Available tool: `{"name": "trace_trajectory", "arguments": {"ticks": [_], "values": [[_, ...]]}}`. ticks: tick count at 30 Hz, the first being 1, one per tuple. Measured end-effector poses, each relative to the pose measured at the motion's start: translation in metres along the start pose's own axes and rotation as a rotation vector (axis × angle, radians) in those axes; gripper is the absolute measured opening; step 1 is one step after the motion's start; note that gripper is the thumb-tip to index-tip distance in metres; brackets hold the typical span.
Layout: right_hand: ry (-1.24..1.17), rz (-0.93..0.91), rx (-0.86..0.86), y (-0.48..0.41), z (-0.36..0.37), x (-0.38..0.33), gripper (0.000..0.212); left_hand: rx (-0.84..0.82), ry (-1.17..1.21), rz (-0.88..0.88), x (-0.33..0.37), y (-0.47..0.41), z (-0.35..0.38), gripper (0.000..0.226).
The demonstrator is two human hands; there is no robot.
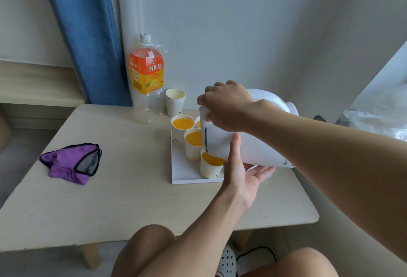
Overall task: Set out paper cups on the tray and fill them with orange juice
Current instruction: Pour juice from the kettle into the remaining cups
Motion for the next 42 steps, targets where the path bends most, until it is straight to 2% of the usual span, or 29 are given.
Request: {"name": "trace_trajectory", "arguments": {"ticks": [8, 12, 16, 20, 24, 27, 30, 34, 36, 39, 40, 42], "values": [[-0.012, 0.028, 0.002, 0.005, 0.0, 0.004, 0.022, -0.033, -0.053, 0.002, -0.002, 0.005, 0.003, 0.085], [-0.098, 0.072, -0.01, 0.012, -0.002, 0.008, 0.026, -0.02, -0.117, 0.021, 0.004, 0.015, 0.001, 0.076], [-0.229, 0.199, -0.027, 0.021, -0.016, 0.02, 0.025, -0.02, -0.299, 0.057, 0.023, 0.032, 0.0, 0.058], [-0.439, 0.358, -0.062, 0.023, -0.042, 0.039, 0.034, -0.004, -0.518, 0.125, 0.065, 0.052, 0.002, 0.051], [-0.656, 0.389, -0.149, 0.011, -0.064, 0.037, 0.035, 0.081, -0.755, 0.242, 0.131, 0.072, 0.002, 0.057], [-0.962, 0.396, -0.217, -0.006, -0.079, 0.013, 0.027, 0.156, -0.897, 0.318, 0.178, 0.089, 0.001, 0.067], [-1.263, 0.464, -0.265, -0.036, -0.085, -0.014, 0.027, 0.204, -0.928, 0.371, 0.223, 0.102, -0.004, 0.051], [-1.269, 0.538, -0.076, -0.079, -0.072, -0.052, 0.026, 0.252, -0.915, 0.495, 0.275, 0.107, -0.01, 0.054], [-1.301, 0.598, 0.005, -0.098, -0.065, -0.069, 0.028, 0.342, -0.986, 0.59, 0.3, 0.105, -0.013, 0.054], [-1.411, 0.692, 0.083, -0.128, -0.054, -0.088, 0.029, 0.444, -1.096, 0.677, 0.328, 0.1, -0.013, 0.081], [-1.431, 0.701, 0.101, -0.138, -0.051, -0.094, 0.028, 0.444, -1.1, 0.692, 0.336, 0.097, -0.011, 0.084], [-1.423, 0.687, 0.14, -0.157, -0.049, -0.108, 0.028, 0.427, -1.046, 0.703, 0.352, 0.087, -0.007, 0.063]]}}
Point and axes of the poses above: each hand's wrist, its own y-axis away from the middle knuckle, its own z-axis out of the palm, x = y × z, the point moved 2 cm from there along -y, towards the middle knuckle, and after that the axes turned 12 degrees about y, right-handed, at the moved point
